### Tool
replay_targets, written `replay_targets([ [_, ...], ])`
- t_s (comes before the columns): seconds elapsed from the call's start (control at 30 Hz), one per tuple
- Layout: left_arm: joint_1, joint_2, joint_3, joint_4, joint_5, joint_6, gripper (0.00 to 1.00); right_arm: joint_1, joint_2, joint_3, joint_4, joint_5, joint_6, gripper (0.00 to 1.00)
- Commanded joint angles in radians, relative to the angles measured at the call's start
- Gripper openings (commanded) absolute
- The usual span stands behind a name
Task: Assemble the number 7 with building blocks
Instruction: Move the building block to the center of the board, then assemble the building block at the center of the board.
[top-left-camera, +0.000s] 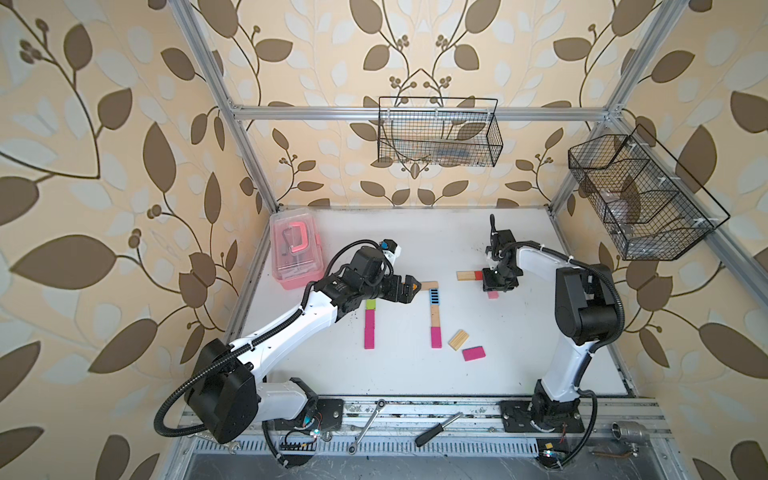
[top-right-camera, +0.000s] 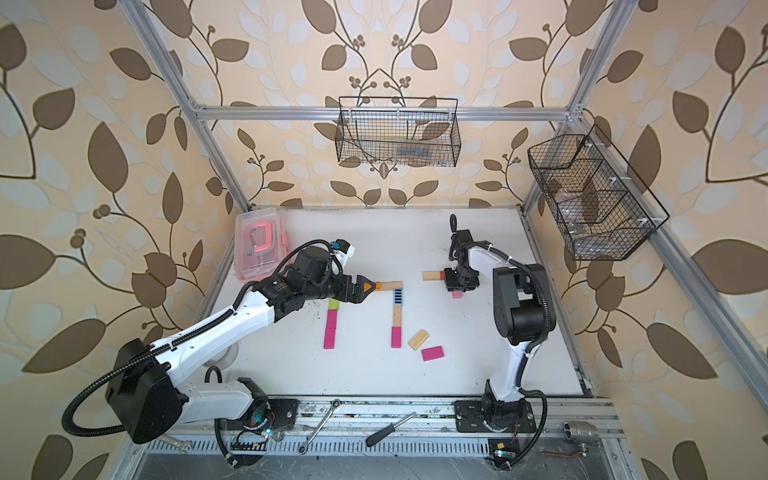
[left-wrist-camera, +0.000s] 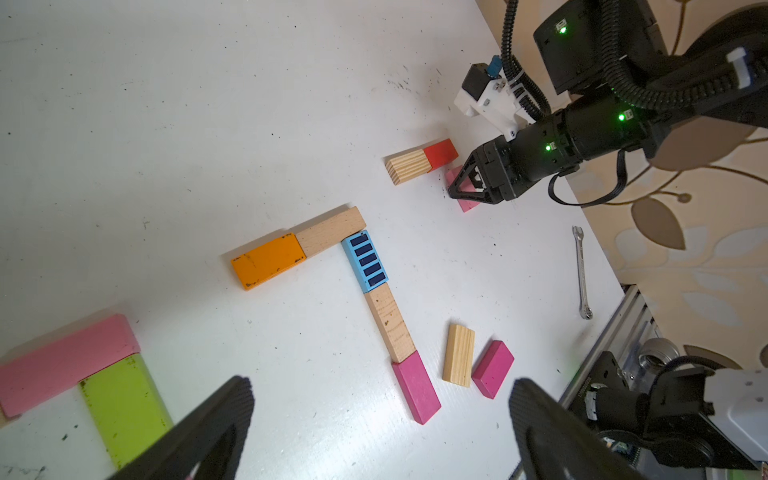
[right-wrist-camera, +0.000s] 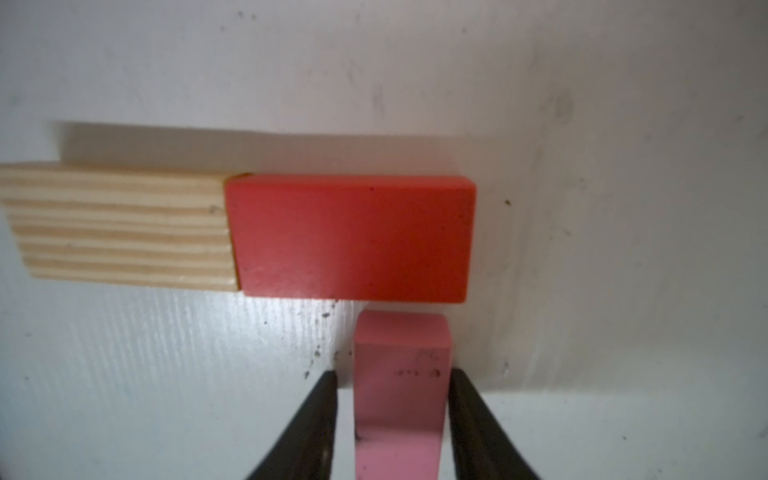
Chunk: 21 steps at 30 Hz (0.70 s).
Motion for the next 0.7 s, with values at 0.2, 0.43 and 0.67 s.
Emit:
replay_targets([
  [0.2, 0.011, -0.006, 0.041, 0.015, 0.009, 0.02, 0.99, -0.042, -0.231, -0.135, 0.003, -0.036, 0.05, 0.62],
  [0.43, 0.011, 0.005, 0.046, 0.02, 0.02, 0.02, 0.99, -0.06, -0.365, -0.329, 0.091, -0.112, 0.098, 0.28],
  [0.67, 0.012, -0.002, 0.043, 0.017, 0.018, 0.017, 0.99, -0.069, -0.328, -0.392, 0.182, -0.16, 0.109, 0.13],
])
